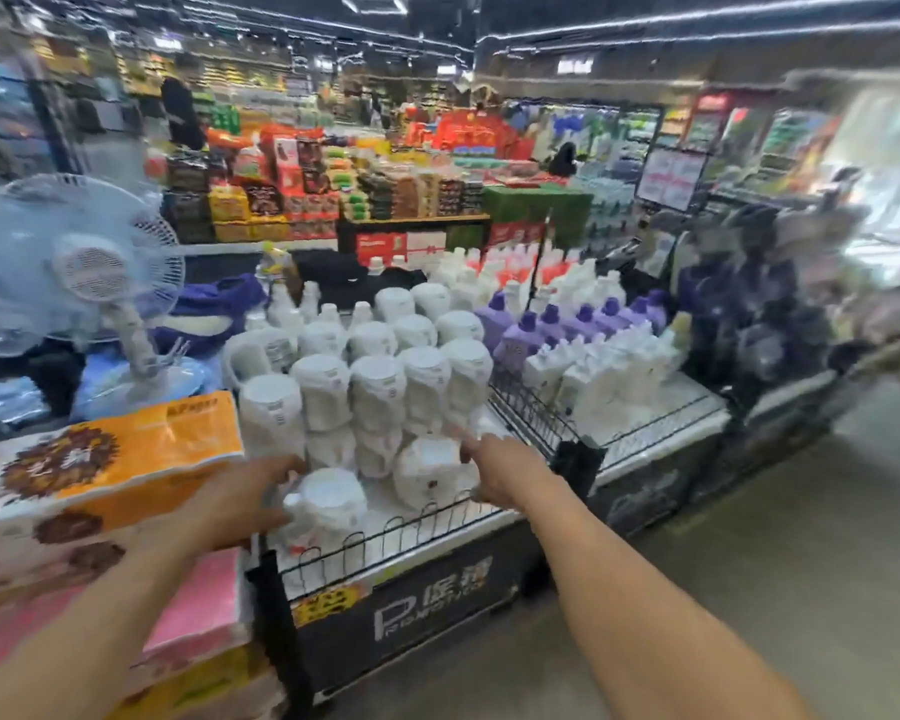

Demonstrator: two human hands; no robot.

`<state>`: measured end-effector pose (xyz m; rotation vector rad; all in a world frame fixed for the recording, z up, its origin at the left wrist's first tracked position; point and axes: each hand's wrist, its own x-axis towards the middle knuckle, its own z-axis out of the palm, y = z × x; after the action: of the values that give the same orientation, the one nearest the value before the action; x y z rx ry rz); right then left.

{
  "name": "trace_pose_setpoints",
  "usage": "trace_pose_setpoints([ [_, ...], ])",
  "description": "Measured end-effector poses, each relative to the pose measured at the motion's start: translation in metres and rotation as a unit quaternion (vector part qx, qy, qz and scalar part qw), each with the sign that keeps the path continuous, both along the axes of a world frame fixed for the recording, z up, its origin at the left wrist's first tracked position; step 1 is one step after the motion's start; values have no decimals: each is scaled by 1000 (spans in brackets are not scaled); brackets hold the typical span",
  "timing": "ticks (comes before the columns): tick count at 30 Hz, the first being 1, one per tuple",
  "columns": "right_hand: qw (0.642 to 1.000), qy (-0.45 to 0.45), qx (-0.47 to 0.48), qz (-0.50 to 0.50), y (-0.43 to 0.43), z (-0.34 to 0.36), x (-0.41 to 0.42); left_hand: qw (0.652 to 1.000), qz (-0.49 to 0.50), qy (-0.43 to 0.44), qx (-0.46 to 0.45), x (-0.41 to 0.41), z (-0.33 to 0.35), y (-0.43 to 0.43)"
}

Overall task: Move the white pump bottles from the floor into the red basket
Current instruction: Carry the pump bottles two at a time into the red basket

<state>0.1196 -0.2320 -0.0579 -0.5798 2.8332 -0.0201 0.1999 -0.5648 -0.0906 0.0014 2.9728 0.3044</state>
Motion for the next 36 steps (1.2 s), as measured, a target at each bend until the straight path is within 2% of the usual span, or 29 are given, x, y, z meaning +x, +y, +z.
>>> trace_pose_setpoints([
  [4, 999, -7, -8, -45, 88, -8, 1, 995, -88, -41, 18, -59, 5, 121],
  [11, 978, 5, -31, -205, 230, -10, 10, 974, -223, -29, 4, -129, 9, 264],
  [18, 942, -28, -9, -334, 313, -30, 49, 919, -387, -69, 3, -171, -7, 384],
  [23, 896, 40, -49, -440, 362, -15, 68, 892, -452, -17, 1, -204, 0, 451],
  [28, 862, -27, -28, -505, 401, -39, 107, 853, -522, -12, -11, -218, -17, 508],
  [32, 840, -13, -55, -540, 440, -35, 107, 838, -545, -11, -16, -229, -16, 559],
  [36, 832, 1, -70, -550, 481, -34, 88, 823, -567, -6, -29, -239, -19, 612],
])
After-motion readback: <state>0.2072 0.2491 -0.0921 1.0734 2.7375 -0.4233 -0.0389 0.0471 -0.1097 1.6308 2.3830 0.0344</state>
